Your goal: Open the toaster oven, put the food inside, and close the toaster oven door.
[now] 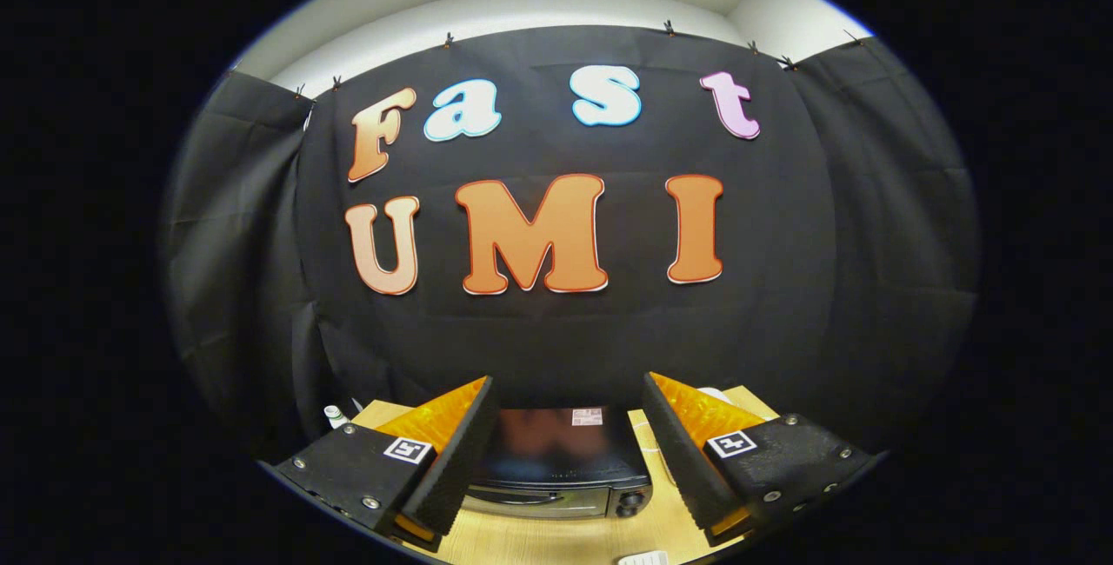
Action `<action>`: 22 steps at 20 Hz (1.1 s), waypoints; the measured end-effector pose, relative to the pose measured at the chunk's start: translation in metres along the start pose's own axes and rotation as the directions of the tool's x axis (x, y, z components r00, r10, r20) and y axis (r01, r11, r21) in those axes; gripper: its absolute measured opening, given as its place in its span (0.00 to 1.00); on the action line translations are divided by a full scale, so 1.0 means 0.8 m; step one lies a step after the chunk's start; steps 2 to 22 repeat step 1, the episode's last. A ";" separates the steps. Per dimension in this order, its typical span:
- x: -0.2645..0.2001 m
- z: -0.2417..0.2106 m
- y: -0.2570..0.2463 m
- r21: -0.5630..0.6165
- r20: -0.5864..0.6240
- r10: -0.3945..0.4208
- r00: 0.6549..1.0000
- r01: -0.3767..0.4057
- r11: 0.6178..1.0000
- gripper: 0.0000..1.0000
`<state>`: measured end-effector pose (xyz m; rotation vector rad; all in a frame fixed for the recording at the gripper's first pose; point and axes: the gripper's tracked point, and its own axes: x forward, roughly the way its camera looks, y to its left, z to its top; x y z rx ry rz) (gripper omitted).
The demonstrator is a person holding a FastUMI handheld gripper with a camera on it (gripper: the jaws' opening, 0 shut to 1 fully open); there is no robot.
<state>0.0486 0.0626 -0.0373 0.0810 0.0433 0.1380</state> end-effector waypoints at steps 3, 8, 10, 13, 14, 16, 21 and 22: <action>-0.003 0.005 0.002 -0.004 0.010 0.008 1.000 -0.008 1.000 0.99; -0.003 0.005 0.002 -0.004 0.010 0.008 1.000 -0.008 1.000 0.99; -0.003 0.005 0.002 -0.004 0.010 0.008 1.000 -0.008 1.000 0.99; -0.003 0.005 0.002 -0.004 0.010 0.008 1.000 -0.008 1.000 0.99; -0.003 0.005 0.002 -0.004 0.010 0.008 1.000 -0.008 1.000 0.99; -0.003 0.005 0.002 -0.004 0.010 0.008 1.000 -0.008 1.000 0.99; -0.003 0.005 0.002 -0.004 0.010 0.008 1.000 -0.008 1.000 0.99; -0.003 0.005 0.002 -0.004 0.010 0.008 1.000 -0.008 1.000 0.99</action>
